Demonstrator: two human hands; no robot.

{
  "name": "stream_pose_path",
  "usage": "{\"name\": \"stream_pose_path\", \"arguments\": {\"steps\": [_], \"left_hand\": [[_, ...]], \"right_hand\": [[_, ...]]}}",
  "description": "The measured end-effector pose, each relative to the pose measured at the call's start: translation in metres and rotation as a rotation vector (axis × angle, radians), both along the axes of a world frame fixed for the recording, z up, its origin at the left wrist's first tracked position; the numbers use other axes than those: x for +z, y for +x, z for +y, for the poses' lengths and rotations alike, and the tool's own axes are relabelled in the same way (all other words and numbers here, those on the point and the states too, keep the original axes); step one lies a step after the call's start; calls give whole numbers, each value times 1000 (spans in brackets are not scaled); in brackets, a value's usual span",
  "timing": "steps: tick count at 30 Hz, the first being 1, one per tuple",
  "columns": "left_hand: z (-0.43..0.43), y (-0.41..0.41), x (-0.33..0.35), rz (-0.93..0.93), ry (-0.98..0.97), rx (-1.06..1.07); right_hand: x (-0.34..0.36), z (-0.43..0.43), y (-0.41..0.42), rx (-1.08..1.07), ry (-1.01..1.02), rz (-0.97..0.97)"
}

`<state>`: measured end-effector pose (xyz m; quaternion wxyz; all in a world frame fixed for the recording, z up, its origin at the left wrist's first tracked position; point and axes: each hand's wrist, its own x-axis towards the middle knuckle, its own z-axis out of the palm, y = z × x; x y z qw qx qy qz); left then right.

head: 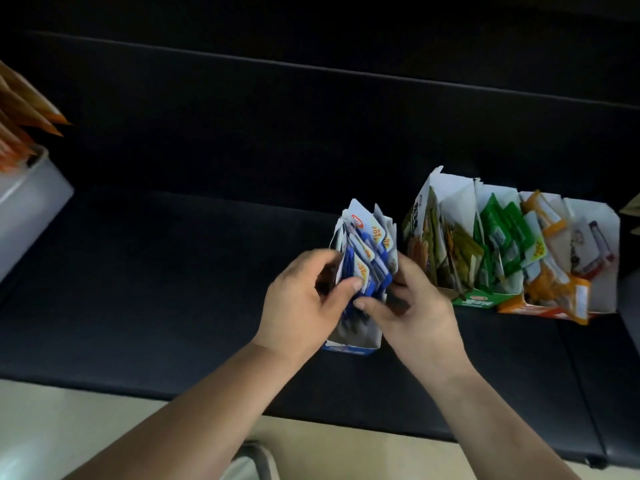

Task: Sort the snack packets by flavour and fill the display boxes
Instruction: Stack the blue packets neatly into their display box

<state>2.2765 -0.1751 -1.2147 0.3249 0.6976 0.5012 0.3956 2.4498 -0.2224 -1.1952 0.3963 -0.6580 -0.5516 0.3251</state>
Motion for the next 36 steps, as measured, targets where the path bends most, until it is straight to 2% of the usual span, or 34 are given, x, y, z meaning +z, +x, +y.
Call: {"name": "stream_pose_path", "arguments": {"steps": [4,12,16,18,21,23,26,29,33,36], "left_hand": [[-9,-10,-6,-64,-43,-62],[-9,-2,-9,-21,-46,48],[-11,-12,-7,-221,-247,3],[-17,-18,-7,-258,-293,15],[-34,-25,-10,-74,-97,79],[-45,-27,-15,102,60,-6],[-56,-25,-13,359,142,-103],[-55,-24,-2,405,234,-156],[-52,-14,7,567,55,-253],[-58,-5,6,667,-49,-290]], "right_hand": [[-5,6,-1,-45,37,-87],[-8,9,-3,-87,-10,-141],[-17,1,-5,-35,-71,-39],[-19,3,-5,-64,-53,-52],[-18,8,-6,-106,-29,-84],[-20,9,-6,-119,-36,-95],[-24,6,-7,-112,-41,-88],[-27,-2,-1,-92,-18,-43],[-31,-13,7,-40,-54,97],[-32,-15,8,-25,-55,119]]}}
